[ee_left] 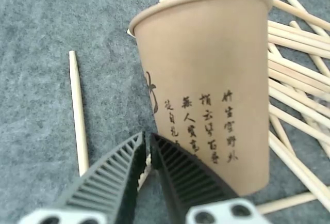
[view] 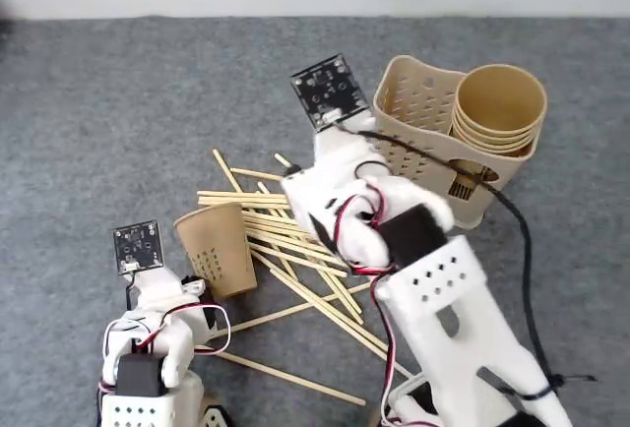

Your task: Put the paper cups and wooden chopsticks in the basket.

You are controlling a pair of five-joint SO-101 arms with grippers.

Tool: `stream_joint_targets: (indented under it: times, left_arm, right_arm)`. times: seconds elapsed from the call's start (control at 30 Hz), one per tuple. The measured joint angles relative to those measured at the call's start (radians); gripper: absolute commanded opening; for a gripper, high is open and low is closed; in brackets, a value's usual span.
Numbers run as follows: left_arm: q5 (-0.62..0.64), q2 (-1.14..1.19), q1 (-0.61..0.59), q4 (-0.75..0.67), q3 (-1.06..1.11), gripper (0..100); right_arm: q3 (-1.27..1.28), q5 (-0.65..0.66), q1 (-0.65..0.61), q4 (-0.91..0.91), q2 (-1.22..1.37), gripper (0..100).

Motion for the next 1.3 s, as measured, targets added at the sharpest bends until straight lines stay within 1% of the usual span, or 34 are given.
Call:
stream_joint_targets:
  times: [0.17, 0.37, 0.43, 0.53, 0.57, 0.63, 0.77, 0.9, 1.07, 1.13, 1.3]
  left_arm:
    - [0.000, 0.000, 0.000, 0.000, 0.000, 1]
    - [0.000, 0.000, 0.000, 0.000, 0.000, 1]
    - [0.000, 0.000, 0.000, 0.000, 0.000, 1]
    - [0.000, 0.000, 0.000, 0.000, 0.000, 1]
    - [0.000, 0.000, 0.000, 0.000, 0.000, 1]
    - [0.000, 0.000, 0.000, 0.000, 0.000, 1]
    - [0.000, 0.000, 0.000, 0.000, 0.000, 1]
    - [0.000, 0.000, 0.000, 0.000, 0.000, 1]
    - [0.000, 0.000, 0.000, 0.000, 0.000, 1]
    - [0.000, 0.000, 0.000, 0.000, 0.000, 1]
    - [0.000, 0.000, 0.000, 0.000, 0.000, 1]
  right_arm:
    - [0.133, -0.012, -0.049, -0.313, 0.058, 16.1]
    - [0.138, -0.012, -0.089, -0.531, 0.290, 15.9]
    - [0.138, -0.012, -0.089, -0.588, 0.362, 12.7]
    - [0.138, -0.012, -0.087, -0.640, 0.442, 1.6]
    - [0.138, -0.012, -0.087, -0.652, 0.462, 0.2]
    - [0.138, -0.012, -0.089, -0.672, 0.482, 3.1]
    - [0.138, -0.012, -0.104, -0.686, 0.509, 0.9]
    - [0.138, -0.012, -0.143, -0.689, 0.540, 0.9]
    - [0.137, -0.012, -0.147, -0.689, 0.608, 0.9]
    - [0.137, 0.003, -0.147, -0.637, 0.617, 0.9]
    - [0.138, 0.120, -0.149, -0.425, 0.598, 0.9]
